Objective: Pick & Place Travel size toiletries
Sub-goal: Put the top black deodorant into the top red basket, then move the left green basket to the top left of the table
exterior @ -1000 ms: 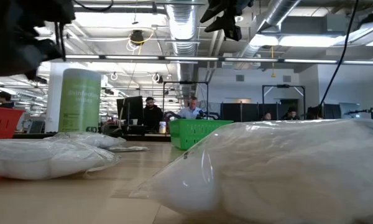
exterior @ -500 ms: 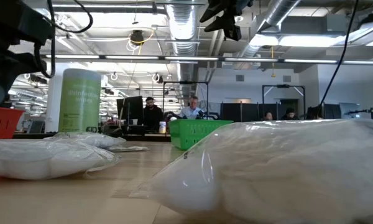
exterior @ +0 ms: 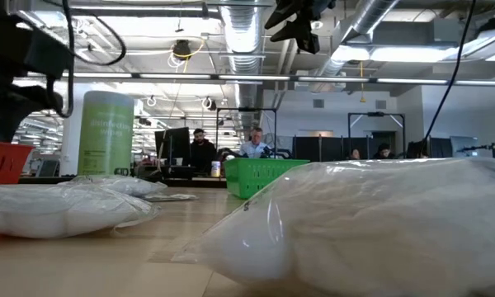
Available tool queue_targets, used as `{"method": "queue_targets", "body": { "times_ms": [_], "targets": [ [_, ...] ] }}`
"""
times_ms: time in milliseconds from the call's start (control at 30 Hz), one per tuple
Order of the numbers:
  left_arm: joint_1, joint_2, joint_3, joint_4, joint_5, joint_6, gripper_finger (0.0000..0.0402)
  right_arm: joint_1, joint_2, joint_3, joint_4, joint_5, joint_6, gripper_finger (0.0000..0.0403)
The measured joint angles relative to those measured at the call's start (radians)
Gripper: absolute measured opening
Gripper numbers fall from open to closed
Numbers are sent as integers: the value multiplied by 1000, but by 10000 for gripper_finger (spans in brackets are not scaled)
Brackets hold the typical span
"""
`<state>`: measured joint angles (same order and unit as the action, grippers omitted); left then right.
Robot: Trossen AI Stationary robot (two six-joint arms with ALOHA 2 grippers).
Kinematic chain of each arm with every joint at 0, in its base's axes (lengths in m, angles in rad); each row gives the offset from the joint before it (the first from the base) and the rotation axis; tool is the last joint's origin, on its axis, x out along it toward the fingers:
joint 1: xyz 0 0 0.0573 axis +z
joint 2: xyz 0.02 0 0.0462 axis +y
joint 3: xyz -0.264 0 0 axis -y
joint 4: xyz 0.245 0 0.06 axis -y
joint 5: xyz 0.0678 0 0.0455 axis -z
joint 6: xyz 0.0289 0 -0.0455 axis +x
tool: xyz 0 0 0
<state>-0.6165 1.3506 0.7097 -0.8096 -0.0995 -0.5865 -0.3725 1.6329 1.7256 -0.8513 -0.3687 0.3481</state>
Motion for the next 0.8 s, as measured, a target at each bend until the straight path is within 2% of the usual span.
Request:
{"method": "queue_targets", "body": {
  "times_ms": [200,333,667,800],
  "targets": [
    [0,-5,-27,4,26,-24,245,0,0,0,-1,0,0,120],
    [0,-39,-27,6,20,-26,261,0,0,0,-2,0,0,120],
    [1,-234,-27,-41,29,-109,248,0,0,0,-8,0,0,120],
    [8,-341,-27,-40,-21,-182,236,0,0,0,-8,0,0,120]
  ]
}}
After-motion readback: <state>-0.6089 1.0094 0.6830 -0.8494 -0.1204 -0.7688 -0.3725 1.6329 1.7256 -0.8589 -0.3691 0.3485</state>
